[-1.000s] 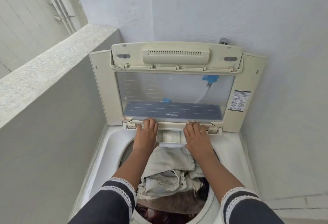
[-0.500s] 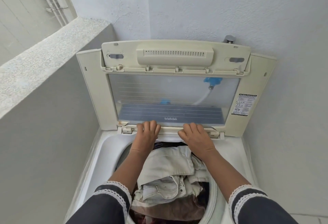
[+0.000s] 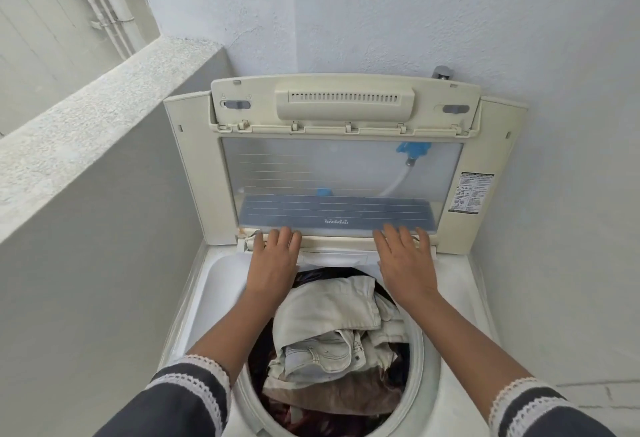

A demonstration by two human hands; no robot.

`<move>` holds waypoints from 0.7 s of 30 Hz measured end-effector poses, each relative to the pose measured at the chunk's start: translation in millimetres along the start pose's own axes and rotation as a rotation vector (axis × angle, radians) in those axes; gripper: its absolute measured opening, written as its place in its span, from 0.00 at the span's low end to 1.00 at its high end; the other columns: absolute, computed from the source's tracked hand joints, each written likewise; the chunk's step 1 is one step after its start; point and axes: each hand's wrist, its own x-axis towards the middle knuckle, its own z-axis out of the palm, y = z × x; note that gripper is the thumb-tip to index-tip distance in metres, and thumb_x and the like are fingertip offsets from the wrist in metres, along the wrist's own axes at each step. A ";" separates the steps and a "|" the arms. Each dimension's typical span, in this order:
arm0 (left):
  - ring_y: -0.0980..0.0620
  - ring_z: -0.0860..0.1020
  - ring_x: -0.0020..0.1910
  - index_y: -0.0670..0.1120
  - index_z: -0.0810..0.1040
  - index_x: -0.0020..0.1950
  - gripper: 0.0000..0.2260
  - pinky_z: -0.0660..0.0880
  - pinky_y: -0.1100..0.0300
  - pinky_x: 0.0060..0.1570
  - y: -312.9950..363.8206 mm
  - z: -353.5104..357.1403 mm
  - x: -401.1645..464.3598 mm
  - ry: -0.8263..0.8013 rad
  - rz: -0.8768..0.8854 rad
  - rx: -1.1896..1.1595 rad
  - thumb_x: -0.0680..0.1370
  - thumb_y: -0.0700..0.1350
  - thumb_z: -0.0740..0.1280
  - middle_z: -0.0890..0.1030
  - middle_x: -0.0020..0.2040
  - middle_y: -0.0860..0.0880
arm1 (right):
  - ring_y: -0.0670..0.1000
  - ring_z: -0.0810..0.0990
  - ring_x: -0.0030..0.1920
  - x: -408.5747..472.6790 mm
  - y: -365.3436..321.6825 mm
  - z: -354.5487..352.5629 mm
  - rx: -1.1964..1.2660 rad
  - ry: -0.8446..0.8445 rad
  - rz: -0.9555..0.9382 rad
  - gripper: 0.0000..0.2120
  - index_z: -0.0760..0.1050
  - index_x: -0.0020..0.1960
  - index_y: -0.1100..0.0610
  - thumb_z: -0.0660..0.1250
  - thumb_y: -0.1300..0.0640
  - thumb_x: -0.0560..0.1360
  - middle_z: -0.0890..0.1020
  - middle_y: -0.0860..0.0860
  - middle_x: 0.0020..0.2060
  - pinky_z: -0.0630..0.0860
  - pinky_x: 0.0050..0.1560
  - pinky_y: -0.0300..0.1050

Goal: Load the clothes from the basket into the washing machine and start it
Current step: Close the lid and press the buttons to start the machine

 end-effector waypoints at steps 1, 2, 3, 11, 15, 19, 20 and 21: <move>0.44 0.75 0.52 0.44 0.70 0.61 0.30 0.72 0.45 0.59 -0.2 0.7 -3.5 -0.007 -0.019 -0.034 0.66 0.54 0.78 0.74 0.54 0.46 | 0.58 0.77 0.56 -2.7 1.3 -0.9 0.012 0.009 0.010 0.36 0.75 0.64 0.58 0.82 0.52 0.59 0.78 0.55 0.57 0.63 0.63 0.60; 0.44 0.75 0.52 0.45 0.71 0.60 0.30 0.73 0.46 0.58 0.4 0.9 -5.0 -0.005 -0.034 -0.069 0.65 0.55 0.79 0.74 0.54 0.46 | 0.58 0.77 0.56 -3.9 1.1 -1.2 0.027 0.017 0.017 0.35 0.75 0.64 0.59 0.81 0.50 0.60 0.78 0.55 0.58 0.63 0.64 0.59; 0.44 0.75 0.52 0.45 0.73 0.59 0.29 0.73 0.48 0.56 1.4 1.0 -4.4 0.004 -0.057 -0.114 0.64 0.55 0.79 0.74 0.54 0.46 | 0.57 0.78 0.57 -4.1 -0.3 -1.0 0.044 0.021 0.028 0.35 0.75 0.65 0.59 0.81 0.49 0.62 0.78 0.55 0.58 0.64 0.63 0.59; 0.43 0.71 0.40 0.44 0.67 0.49 0.31 0.75 0.49 0.46 9.7 7.4 10.7 0.108 -0.135 -0.167 0.62 0.58 0.81 0.72 0.44 0.43 | 0.56 0.72 0.45 6.2 -28.7 4.7 0.062 -0.008 0.087 0.33 0.72 0.54 0.58 0.81 0.42 0.59 0.74 0.54 0.47 0.69 0.48 0.52; 0.43 0.72 0.39 0.44 0.67 0.48 0.29 0.75 0.48 0.49 3.0 14.3 15.8 0.214 -0.089 -0.119 0.64 0.60 0.79 0.73 0.43 0.44 | 0.54 0.70 0.41 17.0 -32.4 14.8 0.005 0.018 0.116 0.30 0.68 0.48 0.56 0.81 0.46 0.57 0.72 0.52 0.43 0.65 0.42 0.49; 0.46 0.69 0.42 0.46 0.67 0.46 0.29 0.68 0.47 0.56 -7.7 24.1 21.8 0.361 -0.023 -0.066 0.63 0.61 0.79 0.74 0.42 0.47 | 0.53 0.70 0.39 21.7 -30.0 23.6 -0.032 0.096 0.115 0.27 0.67 0.46 0.55 0.79 0.45 0.60 0.72 0.51 0.41 0.64 0.41 0.48; 0.47 0.68 0.43 0.46 0.67 0.46 0.28 0.66 0.48 0.56 -8.7 27.4 22.7 0.384 -0.017 -0.059 0.64 0.60 0.79 0.74 0.42 0.48 | 0.53 0.69 0.39 22.0 -29.5 25.5 -0.037 0.108 0.108 0.27 0.67 0.46 0.55 0.79 0.44 0.60 0.71 0.51 0.41 0.64 0.41 0.48; 0.47 0.67 0.43 0.47 0.67 0.45 0.27 0.65 0.49 0.56 -8.8 30.8 23.3 0.399 -0.017 -0.053 0.64 0.59 0.79 0.74 0.42 0.48 | 0.53 0.69 0.39 22.0 -29.0 27.3 -0.038 0.123 0.103 0.27 0.67 0.46 0.55 0.79 0.43 0.61 0.71 0.51 0.41 0.63 0.41 0.49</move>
